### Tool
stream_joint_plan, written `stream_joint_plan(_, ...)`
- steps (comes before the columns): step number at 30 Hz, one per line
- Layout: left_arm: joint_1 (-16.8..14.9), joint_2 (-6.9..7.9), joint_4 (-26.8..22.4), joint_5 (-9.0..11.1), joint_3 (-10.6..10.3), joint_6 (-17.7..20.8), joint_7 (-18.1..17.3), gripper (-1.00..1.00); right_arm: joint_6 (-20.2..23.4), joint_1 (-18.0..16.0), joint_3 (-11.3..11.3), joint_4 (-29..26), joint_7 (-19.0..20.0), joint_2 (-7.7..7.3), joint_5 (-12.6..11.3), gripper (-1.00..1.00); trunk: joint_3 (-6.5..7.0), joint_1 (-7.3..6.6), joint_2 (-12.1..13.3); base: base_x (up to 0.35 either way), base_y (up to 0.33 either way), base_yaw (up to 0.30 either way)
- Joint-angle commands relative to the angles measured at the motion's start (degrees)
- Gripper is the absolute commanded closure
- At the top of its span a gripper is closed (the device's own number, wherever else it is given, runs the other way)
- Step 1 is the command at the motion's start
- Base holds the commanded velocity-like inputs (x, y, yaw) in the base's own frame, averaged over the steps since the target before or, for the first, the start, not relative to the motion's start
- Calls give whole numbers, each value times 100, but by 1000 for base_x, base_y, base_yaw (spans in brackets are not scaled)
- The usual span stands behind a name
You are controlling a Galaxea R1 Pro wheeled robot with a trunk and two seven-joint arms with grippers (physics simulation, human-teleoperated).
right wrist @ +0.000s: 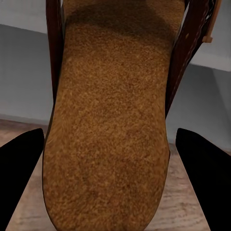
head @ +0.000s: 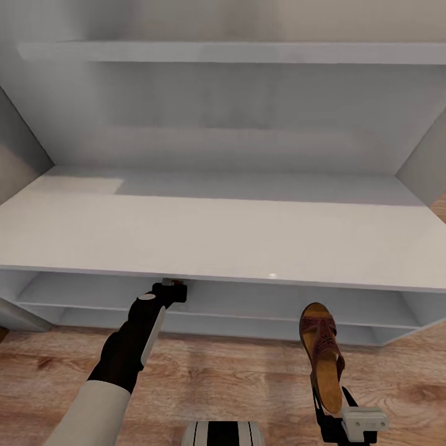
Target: Pick up the two gym shoes and the two sandals from the corridor floor and place them onto the hallstand (shoe rack) in the corridor, making sure they are on the rack and not on the floor. Arrange them so the two gym shoes are next to each other and the two sandals are next to each other.
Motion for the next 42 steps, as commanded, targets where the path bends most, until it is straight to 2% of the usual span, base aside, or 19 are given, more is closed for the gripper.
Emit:
stream_joint_plan(1, -1, -1, 0, -19, 0, 2, -11, 100, -1, 0, -1, 0, 10, 0, -4, 100, 0, 0, 0, 32, 0, 0)
stream_joint_plan(34, 1, -3, 0, -12, -7, 11, -24, 100, -1, 0, 0, -5, 9, 0, -4, 100, 0, 0, 0, 5, 0, 0)
stream_joint_plan(35, 1, -3, 0, -12, -8, 10, -25, -100, -1, 0, 0, -6, 10, 0, -4, 100, 0, 0, 0, 0, 0, 0)
stream_joint_plan(42, -1, -3, 0, -12, -4, 12, -27, -100, -1, 0, 0, -8, 8, 0, -4, 100, 0, 0, 0, 0, 0, 0)
